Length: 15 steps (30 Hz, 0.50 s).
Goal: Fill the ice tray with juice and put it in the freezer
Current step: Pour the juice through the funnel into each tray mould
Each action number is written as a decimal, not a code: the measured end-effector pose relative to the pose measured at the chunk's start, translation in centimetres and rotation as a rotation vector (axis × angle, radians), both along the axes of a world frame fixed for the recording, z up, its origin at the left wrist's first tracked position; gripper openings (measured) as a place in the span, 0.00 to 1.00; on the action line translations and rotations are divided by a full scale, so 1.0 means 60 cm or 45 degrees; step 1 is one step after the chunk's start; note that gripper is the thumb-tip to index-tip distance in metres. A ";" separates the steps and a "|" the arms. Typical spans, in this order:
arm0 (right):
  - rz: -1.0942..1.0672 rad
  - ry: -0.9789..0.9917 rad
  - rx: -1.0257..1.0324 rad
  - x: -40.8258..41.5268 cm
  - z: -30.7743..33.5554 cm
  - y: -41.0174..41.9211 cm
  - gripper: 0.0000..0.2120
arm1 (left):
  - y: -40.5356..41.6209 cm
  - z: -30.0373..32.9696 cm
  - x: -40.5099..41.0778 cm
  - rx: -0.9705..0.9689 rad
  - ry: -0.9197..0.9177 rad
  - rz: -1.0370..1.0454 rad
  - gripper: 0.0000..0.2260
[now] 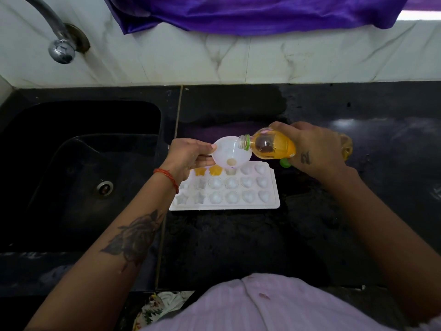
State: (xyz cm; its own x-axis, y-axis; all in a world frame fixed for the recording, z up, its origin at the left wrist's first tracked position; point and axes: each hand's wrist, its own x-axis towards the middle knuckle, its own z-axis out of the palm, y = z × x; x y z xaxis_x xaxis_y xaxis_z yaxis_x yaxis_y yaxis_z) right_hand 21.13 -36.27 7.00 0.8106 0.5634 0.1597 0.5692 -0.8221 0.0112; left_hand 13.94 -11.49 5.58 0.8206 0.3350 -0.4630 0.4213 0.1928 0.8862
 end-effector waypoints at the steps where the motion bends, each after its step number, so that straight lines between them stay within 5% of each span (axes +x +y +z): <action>1: 0.002 -0.010 -0.011 0.000 0.000 -0.001 0.38 | -0.001 0.000 0.000 0.006 0.002 -0.001 0.07; 15: 0.008 -0.007 -0.008 0.001 -0.005 -0.007 0.38 | -0.003 -0.002 0.001 0.033 0.006 0.001 0.04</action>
State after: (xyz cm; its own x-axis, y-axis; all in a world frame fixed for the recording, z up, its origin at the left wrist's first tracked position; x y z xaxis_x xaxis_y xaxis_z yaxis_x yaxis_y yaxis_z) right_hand 21.22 -36.66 6.71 0.8061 0.5695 0.1611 0.5743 -0.8184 0.0194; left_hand 13.97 -11.68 5.46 0.8183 0.3473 -0.4580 0.4253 0.1701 0.8889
